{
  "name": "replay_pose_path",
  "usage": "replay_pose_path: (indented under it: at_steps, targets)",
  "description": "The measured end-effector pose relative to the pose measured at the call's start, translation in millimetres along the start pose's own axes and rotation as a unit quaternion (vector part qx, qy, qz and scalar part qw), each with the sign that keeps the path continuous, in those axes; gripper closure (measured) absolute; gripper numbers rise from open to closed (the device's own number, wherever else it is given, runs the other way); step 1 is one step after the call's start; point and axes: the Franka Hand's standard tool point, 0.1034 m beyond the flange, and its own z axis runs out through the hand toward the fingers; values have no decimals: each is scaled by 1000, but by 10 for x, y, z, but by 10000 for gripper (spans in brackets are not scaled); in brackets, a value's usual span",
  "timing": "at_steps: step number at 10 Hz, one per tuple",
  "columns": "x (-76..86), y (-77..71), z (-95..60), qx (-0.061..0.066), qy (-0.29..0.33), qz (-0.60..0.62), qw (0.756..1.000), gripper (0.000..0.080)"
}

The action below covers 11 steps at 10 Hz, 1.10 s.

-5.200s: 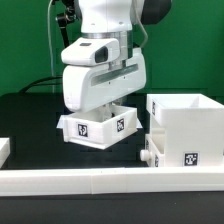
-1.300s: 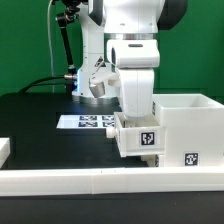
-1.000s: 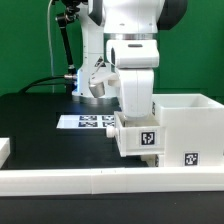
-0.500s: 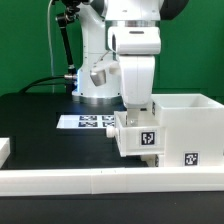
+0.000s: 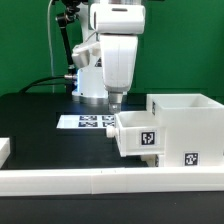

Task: Assemble drawer

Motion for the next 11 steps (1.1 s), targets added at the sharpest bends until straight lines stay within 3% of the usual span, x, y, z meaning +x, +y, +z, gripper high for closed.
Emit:
replay_pose_path:
  at_steps: [2,5,7,9,11]
  targets:
    - [-113,35,72,5,21,-19,1000,151]
    - [-279,220,188,4,73,-2,997,151]
    - [-233,249,315,10,81,-1,997,151]
    - [-39,212,462,22,86,-5,996,151]
    - [-30,218,490,18,76,-53,996,151]
